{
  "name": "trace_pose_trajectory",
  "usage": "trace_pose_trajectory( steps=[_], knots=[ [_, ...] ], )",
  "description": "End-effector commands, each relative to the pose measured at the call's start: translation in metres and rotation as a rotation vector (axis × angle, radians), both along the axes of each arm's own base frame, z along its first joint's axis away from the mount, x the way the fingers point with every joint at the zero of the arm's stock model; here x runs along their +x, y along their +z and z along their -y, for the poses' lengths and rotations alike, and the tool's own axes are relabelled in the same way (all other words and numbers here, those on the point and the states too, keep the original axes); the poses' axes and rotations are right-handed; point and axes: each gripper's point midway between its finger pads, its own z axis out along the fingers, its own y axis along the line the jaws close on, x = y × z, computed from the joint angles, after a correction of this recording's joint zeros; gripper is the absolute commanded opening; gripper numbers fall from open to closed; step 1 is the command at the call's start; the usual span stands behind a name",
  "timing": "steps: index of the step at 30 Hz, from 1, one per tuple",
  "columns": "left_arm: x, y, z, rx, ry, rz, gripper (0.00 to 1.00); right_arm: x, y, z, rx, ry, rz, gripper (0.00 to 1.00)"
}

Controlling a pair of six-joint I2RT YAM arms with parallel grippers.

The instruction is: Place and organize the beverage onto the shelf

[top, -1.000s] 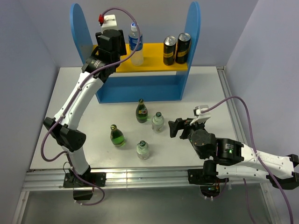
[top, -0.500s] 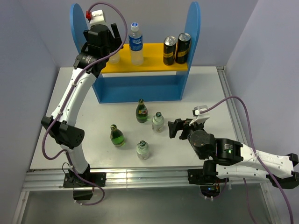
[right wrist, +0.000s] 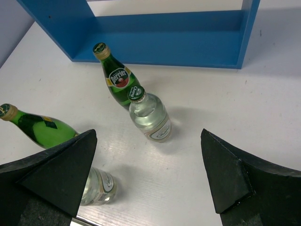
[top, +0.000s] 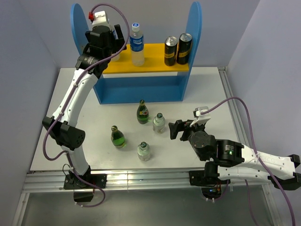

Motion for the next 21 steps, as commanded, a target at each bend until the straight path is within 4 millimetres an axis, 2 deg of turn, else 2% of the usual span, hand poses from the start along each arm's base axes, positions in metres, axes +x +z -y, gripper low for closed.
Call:
trace_pose_trajectory(
  steps=[1, 5, 6, 8, 9, 10, 11, 12, 13, 17, 19, 21],
  knots=[
    [-0.002, 0.006, 0.003, -0.014, -0.017, 0.026, 0.99, 0.002, 0.002, 0.002, 0.009, -0.027, 0.009, 0.98],
    [-0.008, 0.002, -0.001, -0.016, -0.009, 0.011, 0.99, 0.002, 0.001, 0.002, 0.01, -0.029, 0.009, 0.98],
    [-0.015, 0.008, -0.003, -0.024, -0.009, 0.019, 0.99, 0.001, 0.001, 0.002, 0.01, -0.027, 0.009, 0.98],
    [-0.021, -0.002, -0.007, -0.029, 0.002, -0.005, 0.99, 0.001, 0.0, 0.002, 0.005, -0.028, 0.008, 0.98],
    [-0.034, 0.012, -0.012, -0.044, 0.004, 0.023, 0.99, 0.001, 0.001, 0.002, 0.007, -0.029, 0.009, 0.98],
    [-0.038, 0.001, -0.014, -0.037, 0.006, 0.007, 0.99, 0.001, 0.001, 0.003, 0.008, -0.029, 0.009, 0.98],
    [-0.045, 0.002, -0.015, -0.04, 0.004, 0.011, 0.99, 0.001, 0.001, 0.002, 0.008, -0.027, 0.009, 0.98],
    [-0.06, 0.015, -0.02, -0.052, 0.001, 0.038, 0.99, 0.001, 0.001, 0.002, 0.01, -0.026, 0.012, 0.98],
    [-0.066, 0.005, -0.021, -0.05, 0.001, 0.017, 0.99, 0.001, 0.0, 0.002, 0.009, -0.025, 0.01, 0.98],
    [-0.101, 0.004, -0.031, -0.055, -0.008, 0.002, 0.99, 0.001, 0.001, 0.002, 0.006, -0.029, 0.009, 0.98],
    [-0.123, 0.004, -0.034, -0.073, -0.016, -0.002, 0.99, 0.002, 0.002, 0.002, 0.004, -0.029, 0.012, 0.98],
    [-0.147, -0.007, -0.036, -0.077, -0.028, -0.024, 0.99, 0.002, 0.001, 0.002, 0.0, -0.03, 0.012, 0.98]
  ],
)
